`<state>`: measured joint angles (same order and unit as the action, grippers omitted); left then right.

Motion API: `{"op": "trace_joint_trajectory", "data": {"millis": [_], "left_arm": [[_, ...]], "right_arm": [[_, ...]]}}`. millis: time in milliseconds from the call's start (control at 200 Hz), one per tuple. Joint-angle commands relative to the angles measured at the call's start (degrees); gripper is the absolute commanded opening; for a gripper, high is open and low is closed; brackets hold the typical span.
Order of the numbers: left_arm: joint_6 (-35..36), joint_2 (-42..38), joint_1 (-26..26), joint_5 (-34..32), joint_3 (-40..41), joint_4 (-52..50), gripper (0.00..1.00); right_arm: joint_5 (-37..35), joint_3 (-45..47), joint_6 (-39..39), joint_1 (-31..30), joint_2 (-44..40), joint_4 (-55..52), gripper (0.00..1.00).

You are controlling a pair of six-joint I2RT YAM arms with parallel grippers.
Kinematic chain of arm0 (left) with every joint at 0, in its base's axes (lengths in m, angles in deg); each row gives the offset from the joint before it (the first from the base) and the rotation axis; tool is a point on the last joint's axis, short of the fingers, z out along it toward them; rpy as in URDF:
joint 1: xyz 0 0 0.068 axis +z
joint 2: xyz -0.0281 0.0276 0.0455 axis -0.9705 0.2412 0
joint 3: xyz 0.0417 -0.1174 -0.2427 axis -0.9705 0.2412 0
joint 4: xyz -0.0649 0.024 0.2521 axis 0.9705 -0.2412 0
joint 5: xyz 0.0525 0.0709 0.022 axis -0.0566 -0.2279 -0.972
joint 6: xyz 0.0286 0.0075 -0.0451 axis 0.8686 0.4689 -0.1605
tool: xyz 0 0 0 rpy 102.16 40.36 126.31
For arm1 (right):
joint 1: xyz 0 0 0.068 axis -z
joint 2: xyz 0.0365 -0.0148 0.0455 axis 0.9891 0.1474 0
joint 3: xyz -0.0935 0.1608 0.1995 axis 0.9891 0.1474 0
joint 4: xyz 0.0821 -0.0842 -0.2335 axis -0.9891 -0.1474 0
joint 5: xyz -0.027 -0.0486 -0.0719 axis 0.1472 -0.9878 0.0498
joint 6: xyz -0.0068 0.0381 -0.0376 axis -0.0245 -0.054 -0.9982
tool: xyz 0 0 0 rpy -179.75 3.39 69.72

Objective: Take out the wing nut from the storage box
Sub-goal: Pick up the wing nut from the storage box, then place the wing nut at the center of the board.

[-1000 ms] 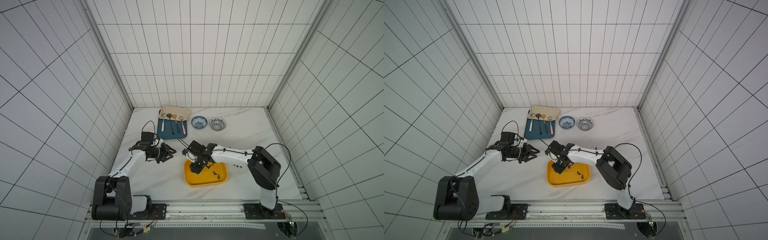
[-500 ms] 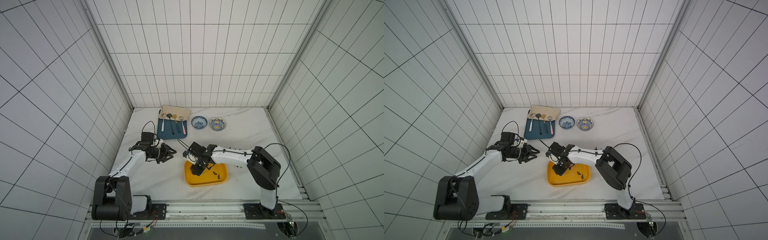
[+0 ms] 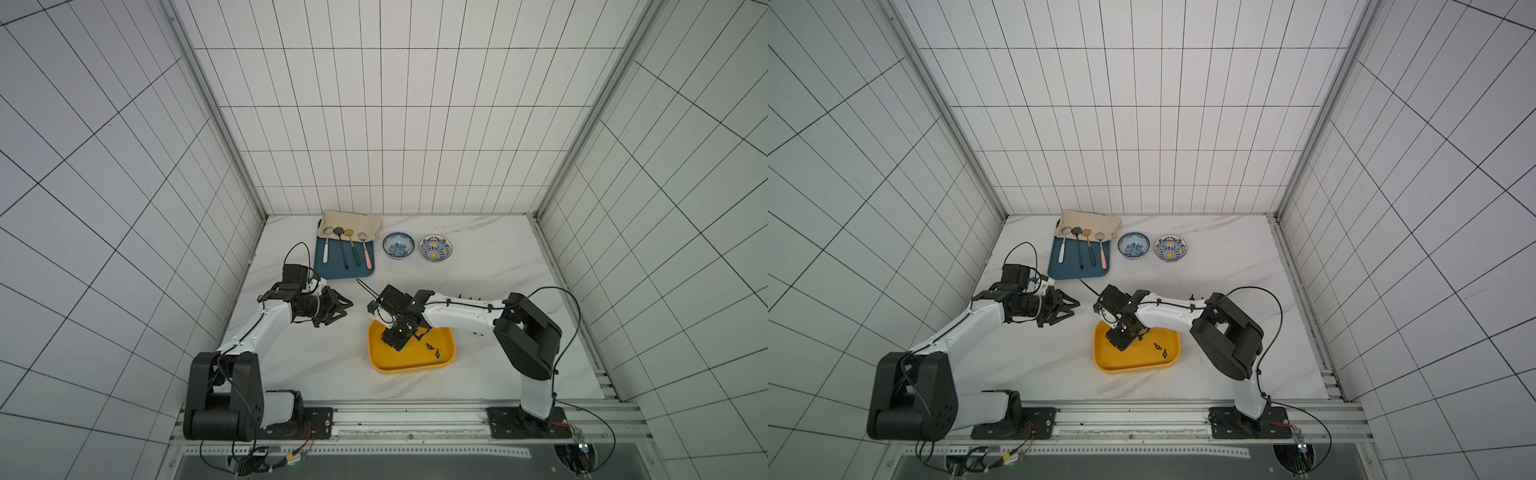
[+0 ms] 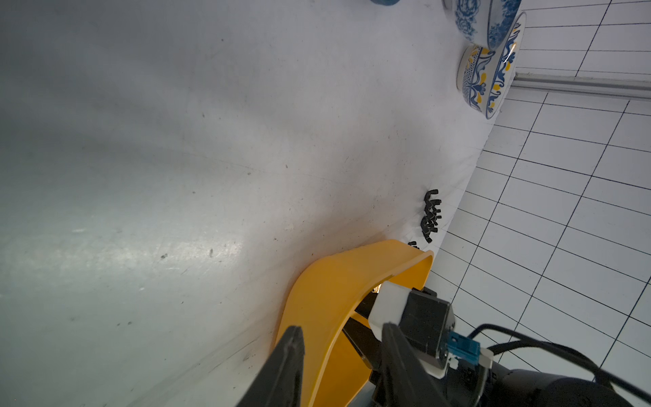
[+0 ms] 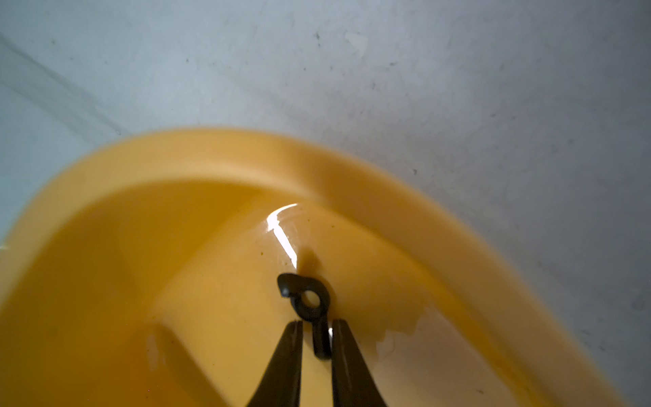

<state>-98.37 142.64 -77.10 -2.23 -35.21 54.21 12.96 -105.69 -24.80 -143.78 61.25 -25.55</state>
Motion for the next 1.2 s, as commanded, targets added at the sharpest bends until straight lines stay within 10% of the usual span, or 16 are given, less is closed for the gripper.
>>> {"op": "trace_joint_trajectory", "data": {"millis": [0,355,665,1194], "left_arm": [[1.1,-0.2,0.1,0.3,0.8,0.8,0.4],[0.4,-0.9,-0.6,-0.2,0.4,0.9,0.4],[-1.5,-1.0,-12.2,-6.2,-7.0,-0.1,0.4],[-4.8,5.4,-29.6,-8.0,-16.3,4.6,0.4]], "right_arm": [[-1.6,1.1,0.3,-0.2,-0.1,-0.8,0.1],[-5.4,2.3,3.4,-0.8,-6.5,-2.4,0.0],[-20.8,4.3,13.8,2.0,-19.1,-14.0,0.0],[-19.8,31.3,31.1,36.6,-44.1,-17.0,0.0]]}}
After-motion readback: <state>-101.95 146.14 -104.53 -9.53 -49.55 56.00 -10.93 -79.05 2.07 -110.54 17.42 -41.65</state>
